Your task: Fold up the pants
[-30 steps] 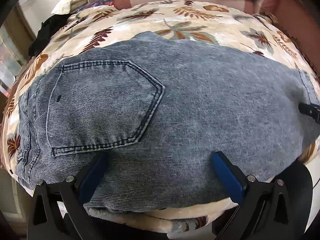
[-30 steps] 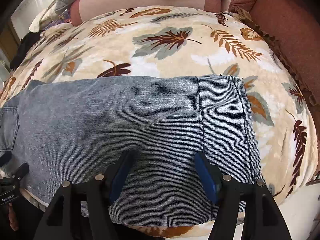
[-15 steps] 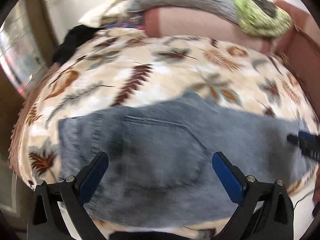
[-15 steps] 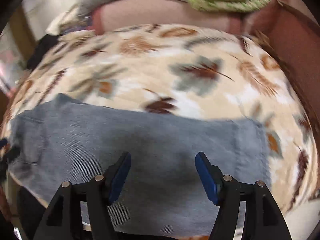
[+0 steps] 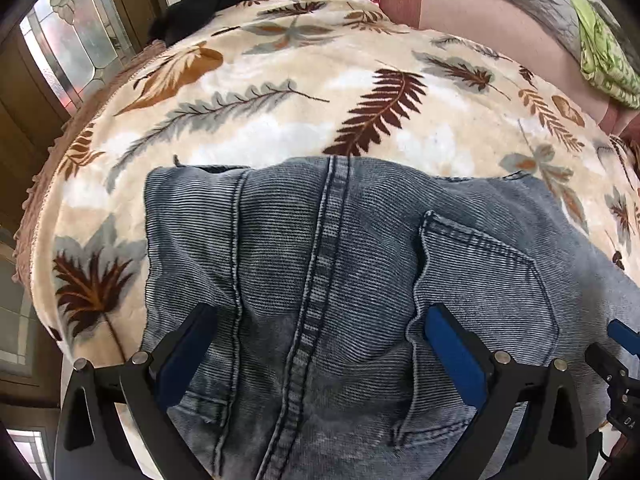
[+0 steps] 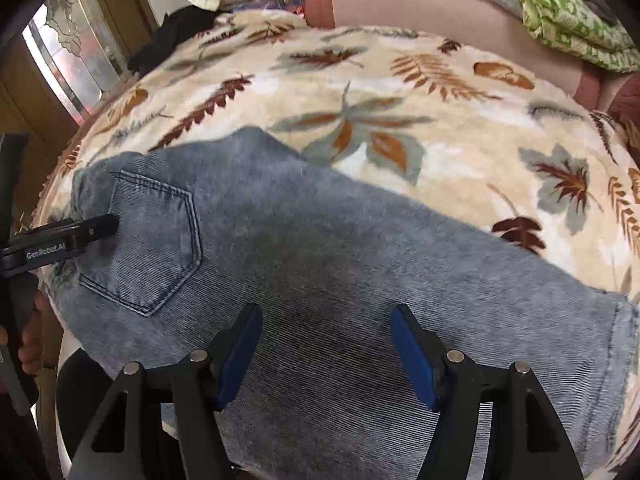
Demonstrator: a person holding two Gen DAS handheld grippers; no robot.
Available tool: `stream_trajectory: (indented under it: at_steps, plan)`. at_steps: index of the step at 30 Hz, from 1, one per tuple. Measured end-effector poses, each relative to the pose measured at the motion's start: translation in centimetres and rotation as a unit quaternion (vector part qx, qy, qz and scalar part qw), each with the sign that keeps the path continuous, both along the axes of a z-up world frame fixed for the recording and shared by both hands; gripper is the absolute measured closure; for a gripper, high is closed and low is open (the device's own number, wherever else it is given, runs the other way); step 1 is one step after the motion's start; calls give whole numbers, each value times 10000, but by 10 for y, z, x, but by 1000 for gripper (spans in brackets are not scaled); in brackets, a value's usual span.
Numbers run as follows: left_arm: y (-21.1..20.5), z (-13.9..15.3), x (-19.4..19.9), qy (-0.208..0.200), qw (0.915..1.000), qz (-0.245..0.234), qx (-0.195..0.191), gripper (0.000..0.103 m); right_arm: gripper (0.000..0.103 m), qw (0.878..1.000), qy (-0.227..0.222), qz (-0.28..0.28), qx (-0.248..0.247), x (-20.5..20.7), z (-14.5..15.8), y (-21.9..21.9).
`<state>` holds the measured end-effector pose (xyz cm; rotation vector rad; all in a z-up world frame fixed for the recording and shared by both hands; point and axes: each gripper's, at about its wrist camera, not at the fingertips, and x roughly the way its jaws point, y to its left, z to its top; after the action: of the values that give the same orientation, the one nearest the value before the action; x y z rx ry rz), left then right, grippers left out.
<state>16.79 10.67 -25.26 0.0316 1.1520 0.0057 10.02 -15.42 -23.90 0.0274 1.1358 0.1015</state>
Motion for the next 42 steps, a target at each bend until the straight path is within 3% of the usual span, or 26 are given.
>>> stream_trajectory:
  at_steps: [12, 16, 20, 26, 32, 37, 42]
  plan:
    - [-5, -10, 18, -19, 9995, -216, 218, 0, 21, 9995, 13, 100, -314, 14, -11, 10]
    - [-1, 2, 10, 225, 9996, 100, 137, 0, 21, 9999, -115, 8, -31, 4, 4, -1]
    - [-9, 22, -13, 159, 9998, 128, 49, 0, 21, 9982, -501, -344, 13, -14, 33, -30]
    - [-49, 67, -56, -239, 9990, -386, 40, 0, 21, 9896, -853, -1142, 186, -51, 65, -96]
    - [-105, 98, -93, -490, 9920, -1157, 135, 0, 21, 9769, -1074, -1832, 242, -104, 83, -162]
    - [-153, 103, -120, -481, 9831, -1735, 344, 0, 21, 9644, -1183, -2332, 382, -149, 88, -216]
    - [-188, 94, -140, -328, 9746, -2156, 500, 0, 21, 9470, -1274, -2831, 822, -198, 85, -270]
